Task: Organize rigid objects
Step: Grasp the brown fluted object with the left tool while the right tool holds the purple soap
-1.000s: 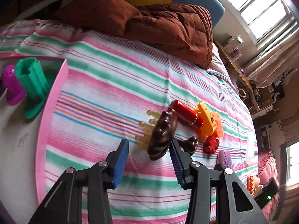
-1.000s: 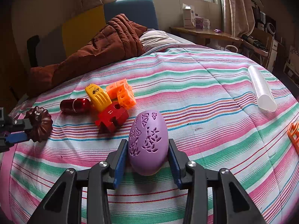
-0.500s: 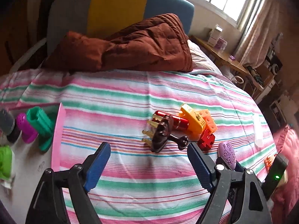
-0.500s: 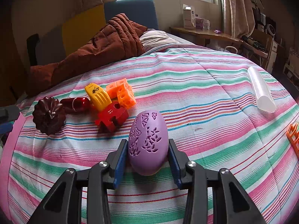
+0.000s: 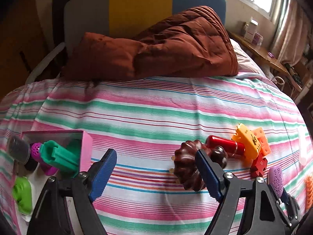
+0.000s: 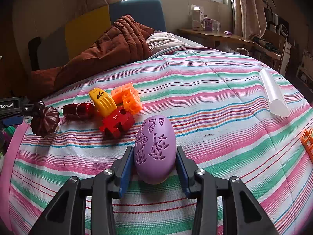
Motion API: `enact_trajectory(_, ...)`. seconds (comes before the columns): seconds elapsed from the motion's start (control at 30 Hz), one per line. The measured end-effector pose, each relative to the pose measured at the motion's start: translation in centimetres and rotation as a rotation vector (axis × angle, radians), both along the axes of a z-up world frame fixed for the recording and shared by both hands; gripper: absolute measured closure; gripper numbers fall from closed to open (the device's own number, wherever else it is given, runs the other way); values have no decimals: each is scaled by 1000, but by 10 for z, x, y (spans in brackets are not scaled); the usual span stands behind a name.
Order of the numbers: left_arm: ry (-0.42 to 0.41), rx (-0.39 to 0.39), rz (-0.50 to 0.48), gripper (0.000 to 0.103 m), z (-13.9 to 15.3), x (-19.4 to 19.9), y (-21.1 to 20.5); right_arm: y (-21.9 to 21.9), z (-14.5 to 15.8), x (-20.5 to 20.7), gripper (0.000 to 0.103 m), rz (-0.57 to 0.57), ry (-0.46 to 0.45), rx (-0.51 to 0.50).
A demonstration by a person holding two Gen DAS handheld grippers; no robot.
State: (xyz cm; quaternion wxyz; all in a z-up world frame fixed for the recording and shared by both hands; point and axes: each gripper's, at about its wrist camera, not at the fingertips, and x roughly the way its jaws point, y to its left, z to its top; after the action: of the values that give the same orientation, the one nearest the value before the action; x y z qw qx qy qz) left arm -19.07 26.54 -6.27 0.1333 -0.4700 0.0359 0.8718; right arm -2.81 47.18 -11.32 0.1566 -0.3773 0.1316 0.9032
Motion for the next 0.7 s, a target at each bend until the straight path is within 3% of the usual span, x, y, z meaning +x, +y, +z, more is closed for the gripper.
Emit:
enact_trajectory(0.13, 28, 55, -2, 20, 7, 12, -14, 0, 0, 0, 61, 0, 0, 0)
enact_trajectory(0.27, 113, 87, -64, 9, 14, 40, -12, 0, 0, 0, 61, 0, 0, 0)
enact_trajectory(0.37, 188, 54, -134, 2, 17, 58, 1, 0, 0, 0, 61, 0, 0, 0)
enact_trajectory(0.5, 193, -17, -205, 2, 11, 55, 26, 0, 0, 0, 61, -1, -1, 1)
enact_trajectory(0.53, 191, -29, -215, 4, 8, 51, 31, 0, 0, 0, 61, -1, -1, 1)
enact_trajectory(0.6, 174, -48, -226, 22, 3, 44, 41, -1, 0, 0, 61, 0, -1, 2)
enact_trajectory(0.7, 139, -67, -234, 36, -5, 34, 49, 0, 0, 0, 61, 0, 0, 1)
